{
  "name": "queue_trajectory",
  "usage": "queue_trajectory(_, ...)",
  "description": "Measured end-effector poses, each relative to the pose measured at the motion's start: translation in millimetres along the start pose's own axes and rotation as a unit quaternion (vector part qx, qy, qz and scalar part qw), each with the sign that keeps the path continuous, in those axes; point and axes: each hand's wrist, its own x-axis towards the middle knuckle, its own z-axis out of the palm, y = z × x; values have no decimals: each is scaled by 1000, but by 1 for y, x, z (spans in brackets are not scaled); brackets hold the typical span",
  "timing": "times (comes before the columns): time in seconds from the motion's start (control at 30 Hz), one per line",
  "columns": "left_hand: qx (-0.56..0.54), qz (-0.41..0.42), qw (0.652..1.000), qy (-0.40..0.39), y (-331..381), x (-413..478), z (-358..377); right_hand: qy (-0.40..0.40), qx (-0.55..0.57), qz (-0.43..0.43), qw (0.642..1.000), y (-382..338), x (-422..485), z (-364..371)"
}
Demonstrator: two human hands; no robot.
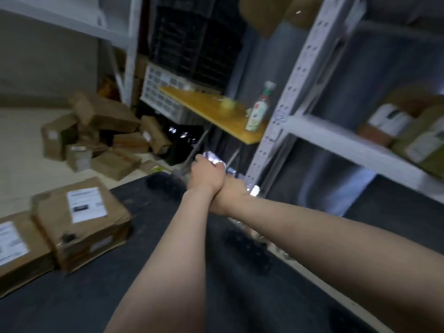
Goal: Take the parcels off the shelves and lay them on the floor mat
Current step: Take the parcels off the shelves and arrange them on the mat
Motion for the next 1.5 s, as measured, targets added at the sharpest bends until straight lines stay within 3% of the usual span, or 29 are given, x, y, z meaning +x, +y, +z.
queue_trajectory(0.1,-43,75,996,-33,43,-9,24,61,-29,52,996,73,-15,-41)
queue_trajectory(0.23,41,179,980,-69,70,-5,43,149,-50,130,979,157,-23,-75)
queue_trajectory(0.33,97,237,962,-99,88,-1,48,211,-38,210,954,211,-37,-85)
queue_trajectory(0.5,99,276,953,-72,122,-7,51,282,-68,344,893,303,-71,-87)
queue_trajectory(0.73,124,331,931,-92,131,-29,87,433,-18,490,757,406,-134,-116)
queue_trajectory(0.87,126,315,935,-101,130,-34,116,433,168,611,642,446,-162,-130)
queue_trajectory(0.93,120,310,937,-105,135,-39,124,420,277,621,601,458,-169,-127)
queue_trajectory(1.0,123,317,934,-110,142,-46,129,410,317,616,594,464,-168,-119)
queue_trajectory(1.17,109,343,927,-104,163,-66,125,398,270,632,608,459,-161,-106)
queue_trajectory(1.5,128,342,926,-96,164,-69,107,500,272,579,584,398,-136,-94)
